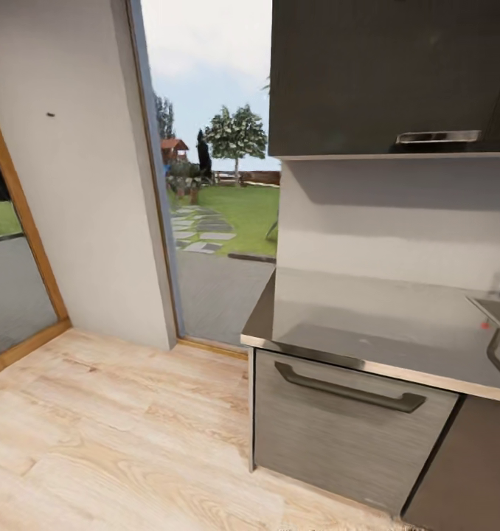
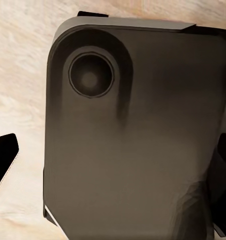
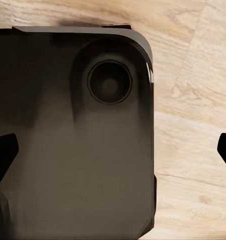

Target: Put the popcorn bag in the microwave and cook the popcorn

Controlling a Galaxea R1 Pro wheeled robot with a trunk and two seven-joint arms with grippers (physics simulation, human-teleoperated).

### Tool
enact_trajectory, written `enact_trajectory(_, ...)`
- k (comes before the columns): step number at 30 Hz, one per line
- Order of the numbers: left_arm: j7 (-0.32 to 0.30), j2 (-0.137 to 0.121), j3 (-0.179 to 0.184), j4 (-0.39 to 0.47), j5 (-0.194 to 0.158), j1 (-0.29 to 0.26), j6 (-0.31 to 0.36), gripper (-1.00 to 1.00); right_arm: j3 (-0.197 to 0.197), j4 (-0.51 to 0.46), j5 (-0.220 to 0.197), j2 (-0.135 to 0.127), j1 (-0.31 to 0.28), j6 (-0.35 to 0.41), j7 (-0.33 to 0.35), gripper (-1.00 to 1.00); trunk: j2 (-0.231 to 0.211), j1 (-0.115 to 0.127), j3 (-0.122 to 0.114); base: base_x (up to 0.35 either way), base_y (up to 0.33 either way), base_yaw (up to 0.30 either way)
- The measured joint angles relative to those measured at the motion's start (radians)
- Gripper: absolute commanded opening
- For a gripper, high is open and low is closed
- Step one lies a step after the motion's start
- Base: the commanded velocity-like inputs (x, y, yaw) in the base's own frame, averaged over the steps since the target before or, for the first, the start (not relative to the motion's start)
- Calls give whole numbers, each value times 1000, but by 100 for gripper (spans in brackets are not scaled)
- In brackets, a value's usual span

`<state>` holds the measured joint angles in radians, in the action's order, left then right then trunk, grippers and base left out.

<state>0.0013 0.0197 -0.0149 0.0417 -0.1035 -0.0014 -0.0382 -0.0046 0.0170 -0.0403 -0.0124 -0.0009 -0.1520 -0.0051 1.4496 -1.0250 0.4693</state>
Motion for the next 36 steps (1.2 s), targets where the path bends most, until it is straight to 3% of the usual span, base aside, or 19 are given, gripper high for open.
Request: enact_trajectory(36, 0, 0, -1, 0, 0, 0, 0, 100, 4, 0, 3, 5, 0, 4, 9, 100, 0, 0, 0, 0, 0, -298)
